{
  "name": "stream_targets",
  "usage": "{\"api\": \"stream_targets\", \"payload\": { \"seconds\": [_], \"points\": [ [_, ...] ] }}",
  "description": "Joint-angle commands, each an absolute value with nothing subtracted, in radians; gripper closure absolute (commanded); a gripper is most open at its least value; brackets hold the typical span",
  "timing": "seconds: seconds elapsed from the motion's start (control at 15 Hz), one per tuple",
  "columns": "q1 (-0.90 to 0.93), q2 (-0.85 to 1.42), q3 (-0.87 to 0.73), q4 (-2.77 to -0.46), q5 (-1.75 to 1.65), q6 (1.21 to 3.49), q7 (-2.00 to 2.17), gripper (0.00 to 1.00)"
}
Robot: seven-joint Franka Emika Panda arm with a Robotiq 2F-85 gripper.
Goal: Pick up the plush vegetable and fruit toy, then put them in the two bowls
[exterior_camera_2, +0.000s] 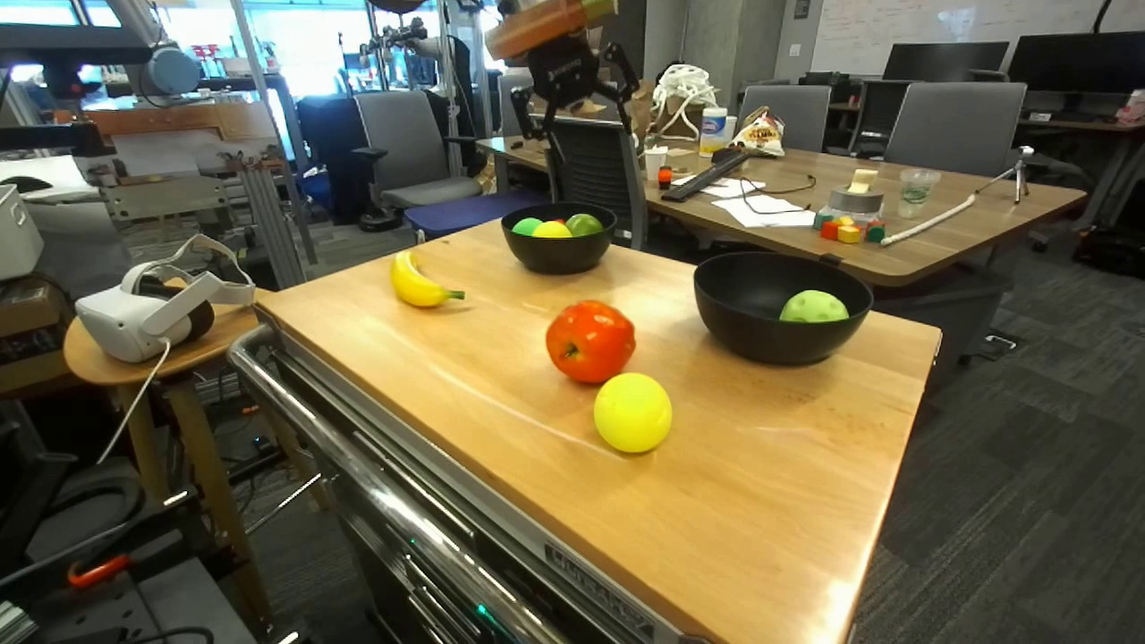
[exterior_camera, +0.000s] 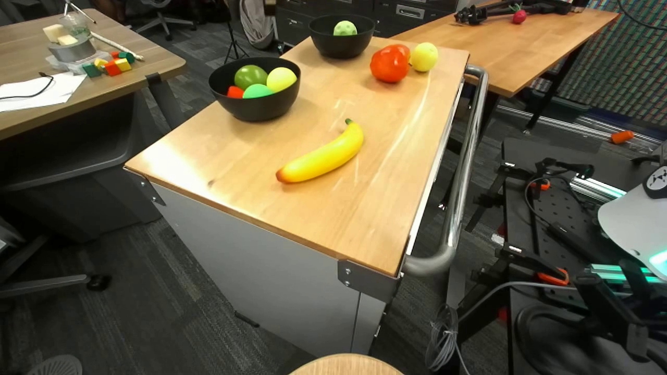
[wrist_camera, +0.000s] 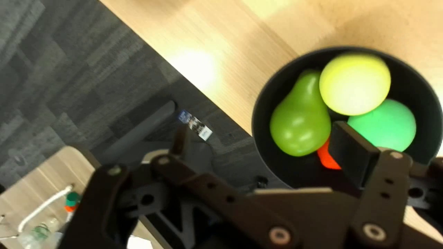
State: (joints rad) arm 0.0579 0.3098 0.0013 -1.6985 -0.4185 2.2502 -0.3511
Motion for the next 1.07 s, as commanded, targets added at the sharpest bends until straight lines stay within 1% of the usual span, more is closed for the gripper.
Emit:
{"api": "stream_targets", "payload": {
  "seconds": [0.0,0.2,0.47,0.6,0.67,0.87,1.0],
  "points": [
    [0.078,0.114,-0.021,-1.847,-0.482,2.075,-0.188,0.00],
    [0.043,-0.010,-0.011,-1.999,-0.405,1.998,-0.089,0.00],
    [0.000,-0.129,-0.028,-2.214,-0.339,2.047,0.066,0.00],
    [-0.016,-0.120,-0.034,-2.246,-0.278,2.080,0.120,0.00],
    [-0.011,-0.082,-0.022,-2.185,-0.319,2.027,0.065,0.00],
    [-0.023,-0.089,-0.027,-2.227,-0.298,2.058,0.103,0.00],
    [-0.012,-0.098,-0.016,-2.250,-0.359,2.115,0.007,0.00]
  ]
}}
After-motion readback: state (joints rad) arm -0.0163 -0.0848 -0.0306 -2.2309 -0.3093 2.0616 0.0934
